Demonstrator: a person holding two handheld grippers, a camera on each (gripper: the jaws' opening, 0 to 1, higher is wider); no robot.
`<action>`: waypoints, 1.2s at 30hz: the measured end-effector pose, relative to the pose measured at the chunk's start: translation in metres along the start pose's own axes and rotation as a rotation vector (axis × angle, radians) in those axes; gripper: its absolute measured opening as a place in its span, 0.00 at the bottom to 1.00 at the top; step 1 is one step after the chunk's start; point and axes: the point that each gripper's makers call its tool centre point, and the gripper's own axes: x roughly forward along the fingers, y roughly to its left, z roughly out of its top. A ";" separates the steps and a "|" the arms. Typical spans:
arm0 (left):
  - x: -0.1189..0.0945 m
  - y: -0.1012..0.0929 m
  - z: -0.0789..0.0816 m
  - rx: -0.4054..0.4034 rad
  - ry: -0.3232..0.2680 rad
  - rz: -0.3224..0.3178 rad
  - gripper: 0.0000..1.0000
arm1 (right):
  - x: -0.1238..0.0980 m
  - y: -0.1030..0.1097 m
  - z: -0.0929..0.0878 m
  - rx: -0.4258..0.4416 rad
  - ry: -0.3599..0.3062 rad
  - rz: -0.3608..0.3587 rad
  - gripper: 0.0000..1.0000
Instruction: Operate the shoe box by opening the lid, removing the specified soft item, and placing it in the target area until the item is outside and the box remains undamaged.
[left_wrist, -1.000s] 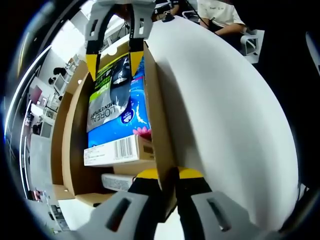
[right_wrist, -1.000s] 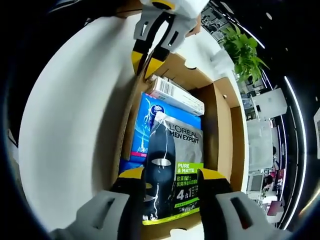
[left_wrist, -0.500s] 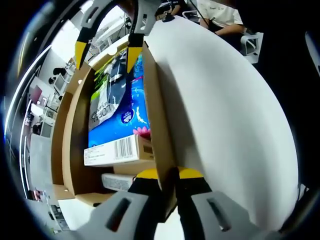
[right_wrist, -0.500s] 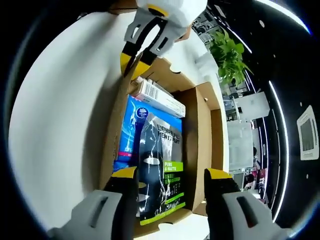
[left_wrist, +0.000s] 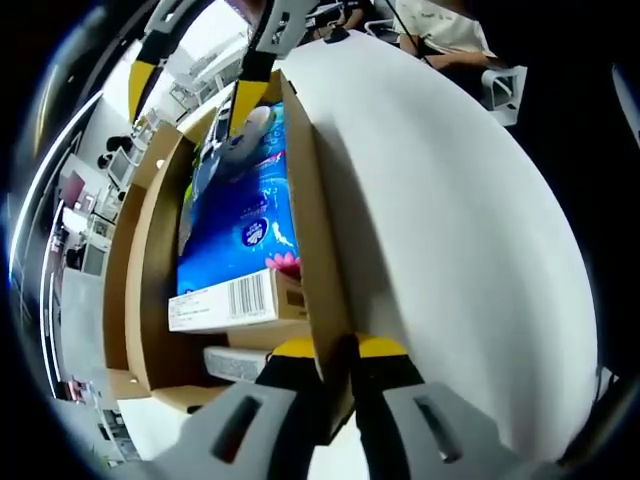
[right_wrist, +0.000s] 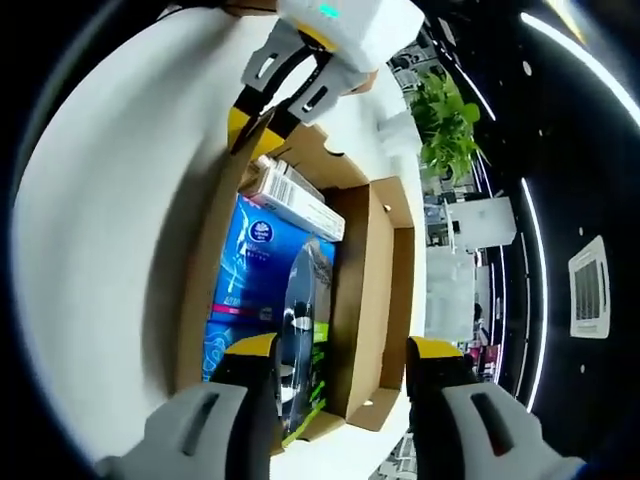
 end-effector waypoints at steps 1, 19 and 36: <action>0.000 0.000 0.000 0.001 0.000 0.000 0.09 | 0.000 -0.003 0.001 -0.011 0.001 -0.013 0.50; 0.000 -0.001 0.000 0.004 0.001 0.000 0.09 | 0.038 -0.006 -0.003 -0.076 0.052 -0.031 0.47; -0.001 0.000 -0.001 0.007 0.003 0.001 0.09 | 0.037 -0.008 0.002 -0.129 0.083 -0.060 0.46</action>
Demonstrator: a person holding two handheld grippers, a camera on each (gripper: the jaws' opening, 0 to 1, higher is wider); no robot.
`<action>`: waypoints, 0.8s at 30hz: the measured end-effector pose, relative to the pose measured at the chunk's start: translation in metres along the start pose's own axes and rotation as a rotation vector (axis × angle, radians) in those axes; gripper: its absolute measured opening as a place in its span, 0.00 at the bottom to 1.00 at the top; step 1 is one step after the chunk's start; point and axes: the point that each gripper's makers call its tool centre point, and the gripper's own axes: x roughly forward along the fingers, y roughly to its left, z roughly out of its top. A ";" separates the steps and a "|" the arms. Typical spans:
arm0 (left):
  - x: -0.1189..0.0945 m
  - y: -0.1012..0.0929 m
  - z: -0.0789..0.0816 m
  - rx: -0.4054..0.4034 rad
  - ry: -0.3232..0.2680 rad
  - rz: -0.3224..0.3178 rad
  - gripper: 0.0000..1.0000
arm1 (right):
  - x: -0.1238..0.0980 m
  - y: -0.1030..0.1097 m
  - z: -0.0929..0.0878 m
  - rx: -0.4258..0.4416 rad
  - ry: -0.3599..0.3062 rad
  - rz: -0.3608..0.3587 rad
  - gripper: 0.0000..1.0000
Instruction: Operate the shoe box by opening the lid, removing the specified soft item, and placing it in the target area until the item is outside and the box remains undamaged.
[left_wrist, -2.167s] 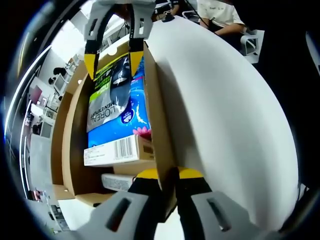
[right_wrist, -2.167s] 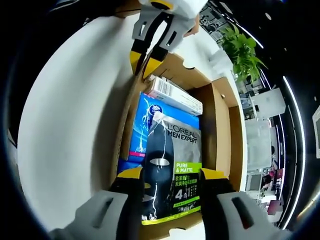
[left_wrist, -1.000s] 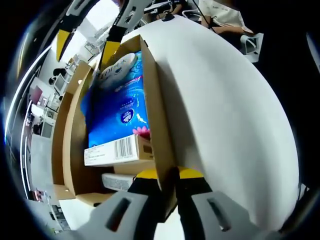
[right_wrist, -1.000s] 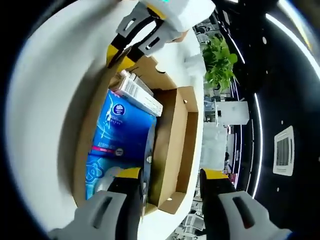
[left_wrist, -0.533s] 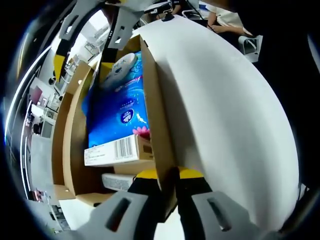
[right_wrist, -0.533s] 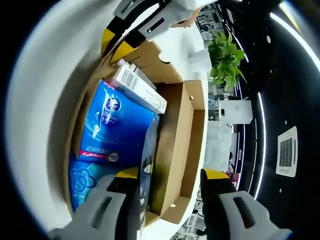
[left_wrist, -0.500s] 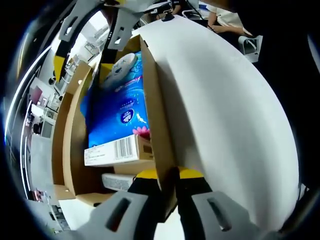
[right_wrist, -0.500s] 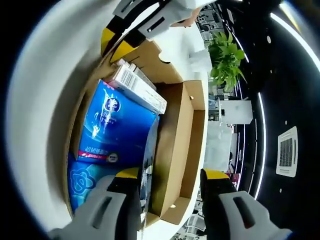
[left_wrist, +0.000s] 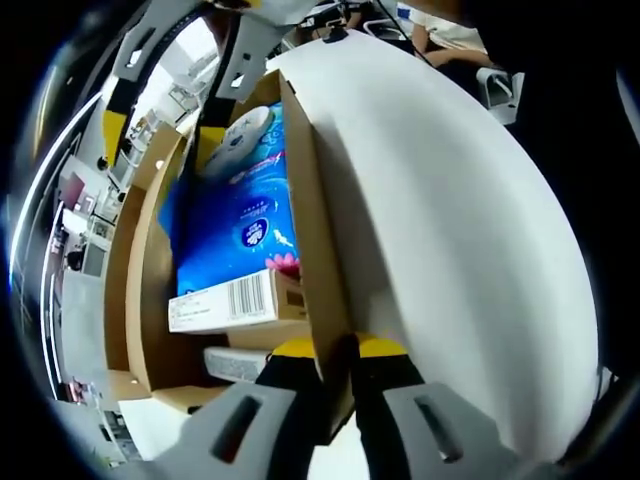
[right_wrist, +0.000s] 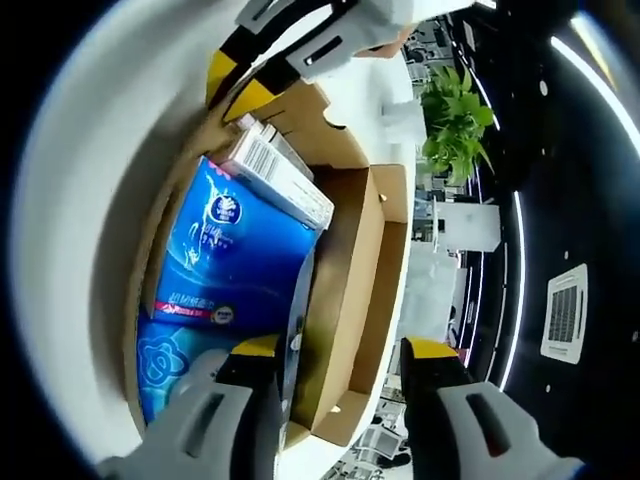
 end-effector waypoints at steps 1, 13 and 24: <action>0.000 0.000 0.000 -0.001 0.001 0.001 0.09 | 0.003 0.000 -0.002 0.006 0.007 0.001 0.46; 0.000 0.000 0.000 0.001 0.001 0.002 0.09 | 0.000 -0.009 0.001 -0.061 0.044 -0.050 0.47; 0.001 0.000 -0.001 0.004 0.010 0.008 0.09 | 0.021 -0.002 -0.004 -0.044 0.048 -0.016 0.46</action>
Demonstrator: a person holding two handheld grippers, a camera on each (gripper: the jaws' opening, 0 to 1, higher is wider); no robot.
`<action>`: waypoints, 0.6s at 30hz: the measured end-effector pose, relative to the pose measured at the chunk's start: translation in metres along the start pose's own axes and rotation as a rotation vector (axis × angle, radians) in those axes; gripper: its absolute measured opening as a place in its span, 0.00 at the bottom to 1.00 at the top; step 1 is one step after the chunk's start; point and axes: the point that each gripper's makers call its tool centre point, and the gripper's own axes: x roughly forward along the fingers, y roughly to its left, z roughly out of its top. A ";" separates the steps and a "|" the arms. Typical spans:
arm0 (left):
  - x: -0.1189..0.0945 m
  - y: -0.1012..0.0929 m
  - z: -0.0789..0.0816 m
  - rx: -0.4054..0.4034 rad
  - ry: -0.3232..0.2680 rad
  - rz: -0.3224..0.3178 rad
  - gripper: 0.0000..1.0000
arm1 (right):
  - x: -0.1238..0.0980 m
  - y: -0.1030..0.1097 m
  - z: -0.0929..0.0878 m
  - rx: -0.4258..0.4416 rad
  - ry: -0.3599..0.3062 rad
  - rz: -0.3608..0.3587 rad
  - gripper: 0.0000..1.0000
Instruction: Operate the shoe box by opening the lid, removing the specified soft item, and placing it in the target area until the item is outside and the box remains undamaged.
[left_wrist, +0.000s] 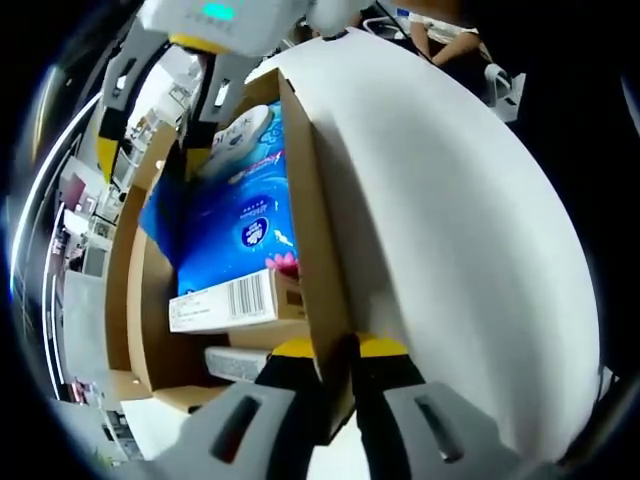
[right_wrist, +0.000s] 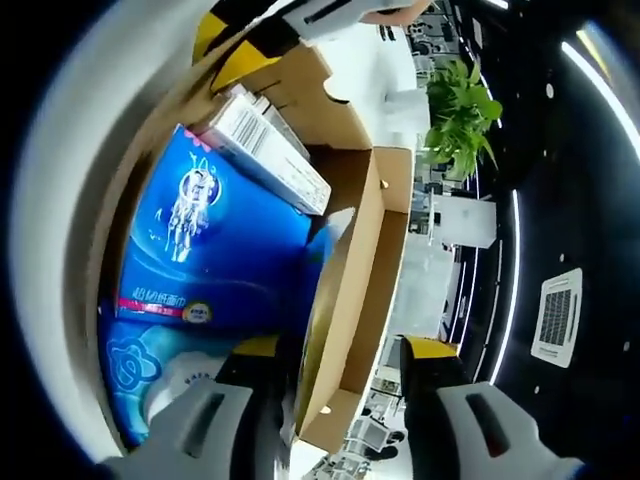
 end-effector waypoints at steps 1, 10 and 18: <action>0.000 0.000 0.000 -0.001 0.000 0.000 0.09 | 0.002 0.001 0.000 0.002 0.002 0.004 0.46; 0.000 0.000 0.000 -0.001 0.000 -0.001 0.09 | 0.009 0.008 0.000 0.010 0.011 0.028 0.44; 0.000 0.001 0.000 -0.001 0.000 0.000 0.09 | 0.012 0.014 0.001 0.015 0.019 0.028 0.38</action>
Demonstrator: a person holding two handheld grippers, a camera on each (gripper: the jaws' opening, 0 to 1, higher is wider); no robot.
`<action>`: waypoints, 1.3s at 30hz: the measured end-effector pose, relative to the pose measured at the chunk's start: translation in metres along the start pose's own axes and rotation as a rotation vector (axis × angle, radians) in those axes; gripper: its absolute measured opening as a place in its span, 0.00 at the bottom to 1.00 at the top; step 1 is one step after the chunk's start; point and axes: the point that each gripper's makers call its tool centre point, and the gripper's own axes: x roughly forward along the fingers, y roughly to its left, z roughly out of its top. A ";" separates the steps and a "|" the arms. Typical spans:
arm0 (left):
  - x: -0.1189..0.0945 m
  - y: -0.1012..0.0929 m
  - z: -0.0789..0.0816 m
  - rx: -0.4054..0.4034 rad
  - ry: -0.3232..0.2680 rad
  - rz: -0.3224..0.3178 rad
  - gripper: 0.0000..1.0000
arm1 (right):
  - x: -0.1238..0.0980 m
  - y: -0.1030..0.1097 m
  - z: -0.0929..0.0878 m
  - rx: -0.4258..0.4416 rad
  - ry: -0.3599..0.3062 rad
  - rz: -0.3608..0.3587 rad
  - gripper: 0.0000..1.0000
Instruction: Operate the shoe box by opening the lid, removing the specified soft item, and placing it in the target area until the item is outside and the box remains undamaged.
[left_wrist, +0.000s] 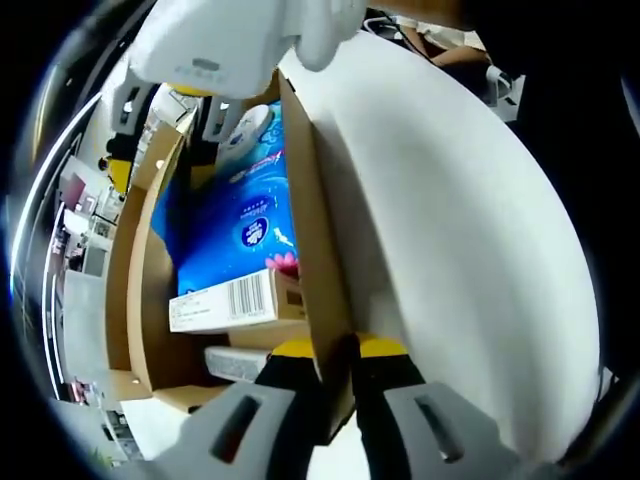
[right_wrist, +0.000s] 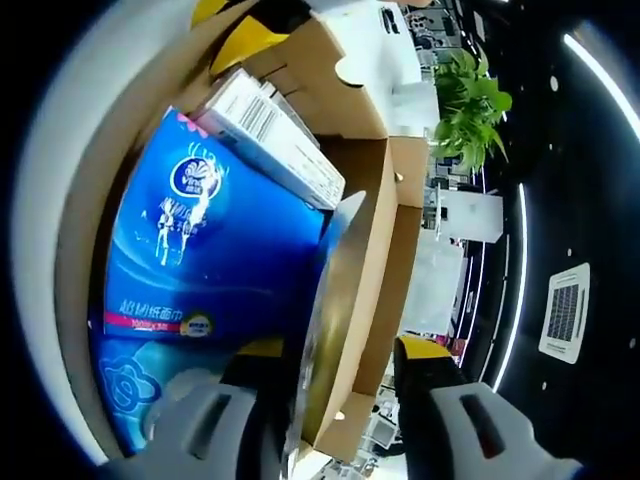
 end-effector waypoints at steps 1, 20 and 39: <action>0.000 0.000 0.000 0.000 0.000 0.000 0.09 | 0.000 0.003 0.001 -0.002 0.000 0.001 0.37; 0.000 -0.001 0.000 0.000 0.001 0.003 0.09 | -0.001 0.024 0.002 -0.027 0.023 0.002 0.19; 0.001 -0.001 -0.001 0.006 0.010 0.007 0.09 | -0.002 0.029 0.002 -0.009 0.019 0.032 0.10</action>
